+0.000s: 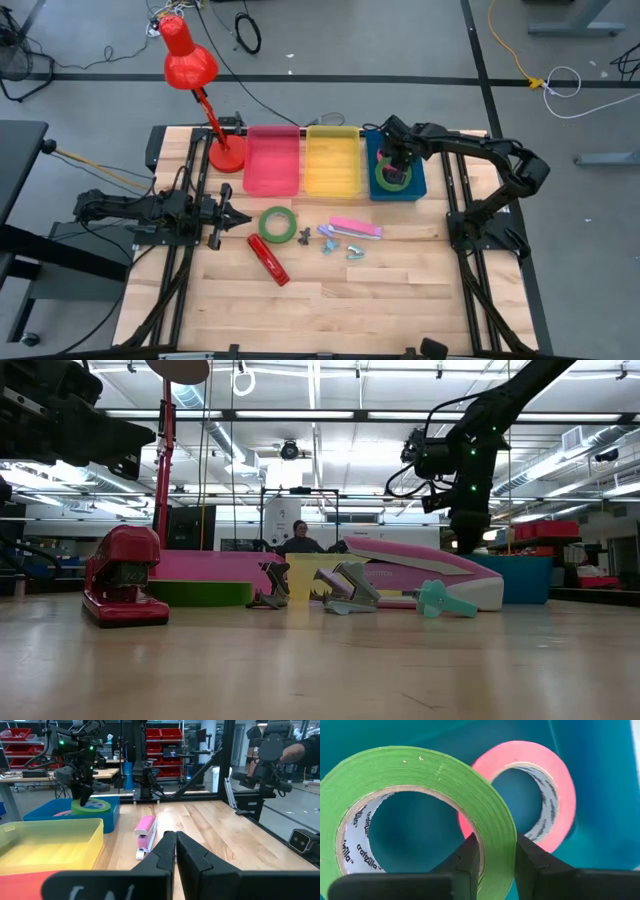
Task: Pick and place Stapler, Stapler remover, tape
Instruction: Put the right green tape into the blue bin, then put the pink stapler into the yellow bin
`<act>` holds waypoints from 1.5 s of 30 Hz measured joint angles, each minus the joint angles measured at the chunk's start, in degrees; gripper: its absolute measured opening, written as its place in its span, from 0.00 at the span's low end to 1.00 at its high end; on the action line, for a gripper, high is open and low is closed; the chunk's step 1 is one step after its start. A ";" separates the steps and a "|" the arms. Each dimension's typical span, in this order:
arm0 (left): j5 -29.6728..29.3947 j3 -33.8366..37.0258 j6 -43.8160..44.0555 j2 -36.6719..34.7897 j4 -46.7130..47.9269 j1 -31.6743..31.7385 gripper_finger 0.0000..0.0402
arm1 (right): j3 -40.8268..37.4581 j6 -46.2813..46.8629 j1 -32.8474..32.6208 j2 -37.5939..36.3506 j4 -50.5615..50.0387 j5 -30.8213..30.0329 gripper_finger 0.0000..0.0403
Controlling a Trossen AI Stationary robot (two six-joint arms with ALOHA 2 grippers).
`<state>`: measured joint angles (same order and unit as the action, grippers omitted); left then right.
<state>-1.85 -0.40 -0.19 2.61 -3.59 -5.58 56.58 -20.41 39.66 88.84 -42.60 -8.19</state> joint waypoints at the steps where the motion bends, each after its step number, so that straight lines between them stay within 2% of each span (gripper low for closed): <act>1: 0.01 0.00 0.00 -0.02 0.01 0.00 0.05 | 0.00 -0.02 0.00 0.00 -0.04 0.40 0.20; 16: 0.00 0.00 0.00 -0.02 0.02 0.00 0.05 | 0.00 0.46 0.00 0.00 -0.65 3.13 0.24; 29: 0.02 0.01 0.00 0.00 0.00 -0.01 0.05 | 0.00 0.62 0.00 0.00 -0.49 3.13 0.49; 34: 0.02 0.00 0.00 -0.02 0.01 0.00 0.05 | 0.00 0.62 0.00 0.00 -0.20 3.13 0.56; 45: 0.02 0.02 0.00 -0.02 0.00 -0.02 0.05 | 0.00 0.20 -0.15 -0.44 -0.20 1.58 0.55</act>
<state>-1.83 -0.38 -0.19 2.59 -3.60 -5.61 56.58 -20.21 39.51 88.40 -42.81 -6.61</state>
